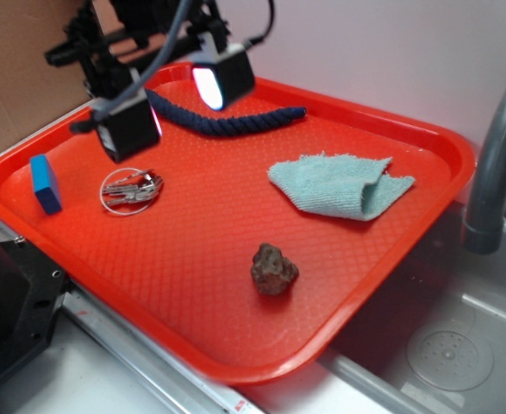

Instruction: Grab the rock.

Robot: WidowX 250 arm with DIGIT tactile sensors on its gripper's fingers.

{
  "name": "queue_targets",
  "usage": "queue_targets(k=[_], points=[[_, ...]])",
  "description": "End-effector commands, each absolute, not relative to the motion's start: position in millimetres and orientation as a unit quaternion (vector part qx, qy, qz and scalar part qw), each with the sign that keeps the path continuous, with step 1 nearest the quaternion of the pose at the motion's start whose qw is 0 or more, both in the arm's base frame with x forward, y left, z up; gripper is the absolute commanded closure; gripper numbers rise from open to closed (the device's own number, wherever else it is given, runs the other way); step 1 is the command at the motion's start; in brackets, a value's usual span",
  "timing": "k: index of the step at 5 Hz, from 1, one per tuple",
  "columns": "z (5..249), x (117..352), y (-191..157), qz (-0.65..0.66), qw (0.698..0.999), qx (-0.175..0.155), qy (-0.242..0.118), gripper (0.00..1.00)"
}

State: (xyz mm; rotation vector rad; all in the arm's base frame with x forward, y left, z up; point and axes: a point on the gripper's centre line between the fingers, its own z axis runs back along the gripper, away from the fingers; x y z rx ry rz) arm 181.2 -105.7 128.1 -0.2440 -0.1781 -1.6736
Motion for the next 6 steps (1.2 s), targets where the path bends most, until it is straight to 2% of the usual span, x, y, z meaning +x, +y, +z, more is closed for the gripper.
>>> queue_targets(k=[1, 2, 3, 4, 5, 6], points=[[98, 173, -127, -0.783, 0.61, -0.094, -0.08, 0.0], [84, 173, -136, -0.779, 0.616, -0.083, -0.079, 0.0], [65, 181, -140, -0.761, 0.64, -0.059, -0.086, 0.0], [44, 187, -142, -0.761, 0.641, -0.053, -0.081, 0.0], [29, 185, -146, -0.774, 0.627, -0.049, -0.078, 0.0], [20, 179, -152, -0.801, 0.592, -0.052, -0.075, 0.0]])
